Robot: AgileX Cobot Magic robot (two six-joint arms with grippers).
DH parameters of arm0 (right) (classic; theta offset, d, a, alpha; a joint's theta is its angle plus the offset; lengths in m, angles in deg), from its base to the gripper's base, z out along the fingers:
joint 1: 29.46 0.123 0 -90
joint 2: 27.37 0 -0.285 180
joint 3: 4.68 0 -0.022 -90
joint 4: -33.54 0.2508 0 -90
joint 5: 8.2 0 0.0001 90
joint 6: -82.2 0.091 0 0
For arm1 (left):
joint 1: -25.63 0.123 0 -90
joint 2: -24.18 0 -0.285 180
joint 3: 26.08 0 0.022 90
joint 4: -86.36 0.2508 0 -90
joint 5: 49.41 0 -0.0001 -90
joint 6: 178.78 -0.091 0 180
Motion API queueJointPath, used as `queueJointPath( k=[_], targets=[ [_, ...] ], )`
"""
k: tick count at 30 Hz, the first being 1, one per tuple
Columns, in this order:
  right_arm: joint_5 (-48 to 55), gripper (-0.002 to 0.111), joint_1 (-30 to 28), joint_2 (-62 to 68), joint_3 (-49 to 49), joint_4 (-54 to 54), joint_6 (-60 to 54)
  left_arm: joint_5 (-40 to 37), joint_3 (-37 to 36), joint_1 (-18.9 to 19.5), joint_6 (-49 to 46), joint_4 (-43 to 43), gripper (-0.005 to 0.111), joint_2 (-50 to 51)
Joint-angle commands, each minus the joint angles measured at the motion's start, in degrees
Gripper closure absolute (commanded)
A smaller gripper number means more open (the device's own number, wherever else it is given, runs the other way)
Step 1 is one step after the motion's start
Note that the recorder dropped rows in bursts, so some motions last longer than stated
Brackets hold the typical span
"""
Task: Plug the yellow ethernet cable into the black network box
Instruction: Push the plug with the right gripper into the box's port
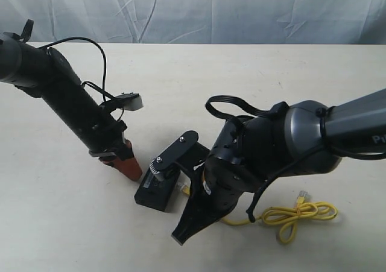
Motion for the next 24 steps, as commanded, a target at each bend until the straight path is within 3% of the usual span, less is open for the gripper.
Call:
queueJointPath(
  k=[1,24],
  targets=[
    [0.36,0.109,-0.26,1.70,-0.46,-0.86,0.14,-0.04,0.18,-0.24,-1.50,-1.71,0.107,-0.10],
    [-2.74,0.109,2.06,2.03,-0.46,1.11,-5.98,-1.61,0.18,-0.24,-2.83,-3.11,0.107,-0.10]
  ],
)
